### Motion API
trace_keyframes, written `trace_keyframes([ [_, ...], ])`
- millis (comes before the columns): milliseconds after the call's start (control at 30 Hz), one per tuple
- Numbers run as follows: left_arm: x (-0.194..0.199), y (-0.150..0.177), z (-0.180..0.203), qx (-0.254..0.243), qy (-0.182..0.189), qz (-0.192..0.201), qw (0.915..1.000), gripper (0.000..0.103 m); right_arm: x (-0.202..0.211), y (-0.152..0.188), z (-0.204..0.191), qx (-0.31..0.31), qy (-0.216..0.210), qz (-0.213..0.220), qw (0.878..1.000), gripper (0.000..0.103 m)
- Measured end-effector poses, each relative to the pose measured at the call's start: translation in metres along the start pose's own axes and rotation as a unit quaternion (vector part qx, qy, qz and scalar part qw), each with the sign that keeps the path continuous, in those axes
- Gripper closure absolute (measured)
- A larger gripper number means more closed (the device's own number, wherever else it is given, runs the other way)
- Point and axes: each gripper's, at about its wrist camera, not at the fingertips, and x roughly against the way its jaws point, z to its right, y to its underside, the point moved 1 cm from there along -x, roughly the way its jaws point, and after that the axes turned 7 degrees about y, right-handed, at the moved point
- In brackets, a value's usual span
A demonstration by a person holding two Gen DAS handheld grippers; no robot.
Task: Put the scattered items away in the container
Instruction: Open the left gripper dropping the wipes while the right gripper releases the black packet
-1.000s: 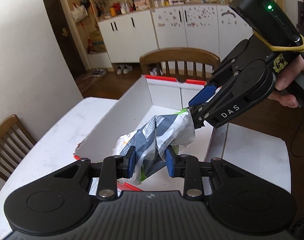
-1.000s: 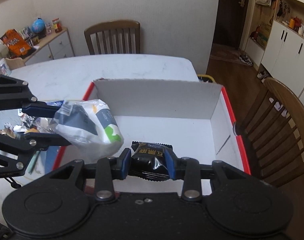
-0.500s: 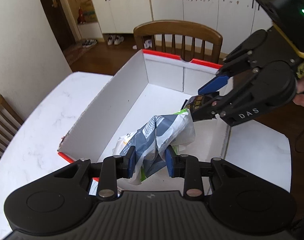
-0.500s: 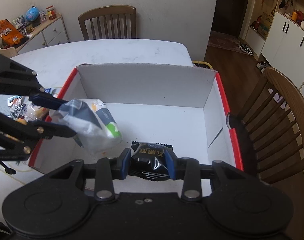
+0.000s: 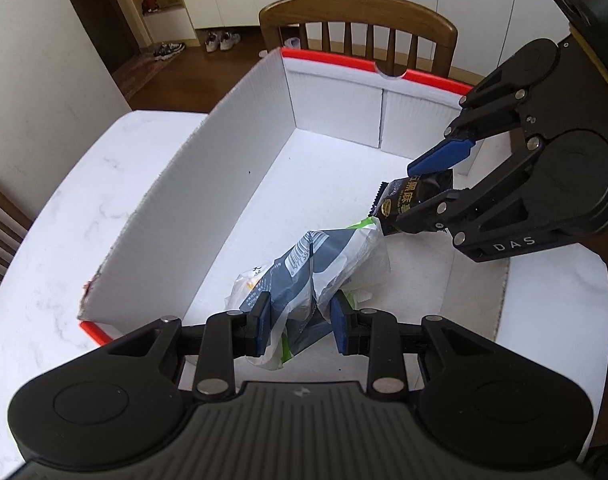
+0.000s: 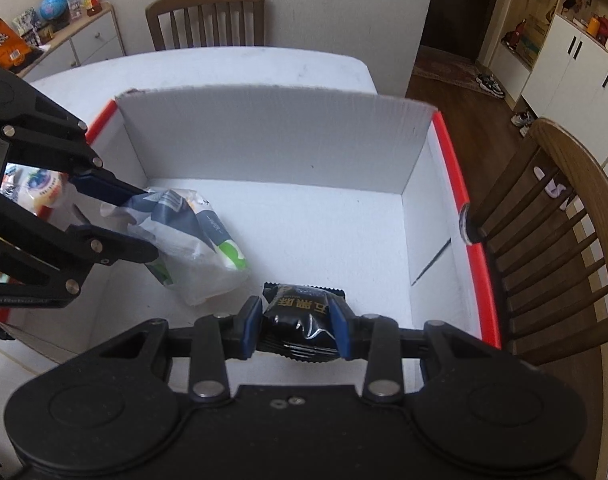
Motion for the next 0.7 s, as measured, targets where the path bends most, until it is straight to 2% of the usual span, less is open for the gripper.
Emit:
trace_keyframes([
  [400,-0.025,0.000,-0.005,0.017,0.016,-0.040,0.9989,0.074,-0.019,0.004,-0.003,-0.004,-0.003,-0.023,1.000,0.066],
  [567,-0.027,0.001,-0.003,0.022,0.016,-0.043,0.9987,0.073,-0.022,0.006,-0.003,-0.003,-0.005,-0.032,0.999,0.063],
  [633,-0.026,0.001,-0.003,0.025,0.020,-0.043,0.9986,0.070,-0.021,0.006,-0.003,-0.002,-0.002,-0.032,0.999,0.063],
  [700,-0.025,0.001,-0.003,0.026,0.022,-0.041,0.9986,0.061,-0.019,0.007,-0.003,-0.002,-0.004,-0.032,0.999,0.061],
])
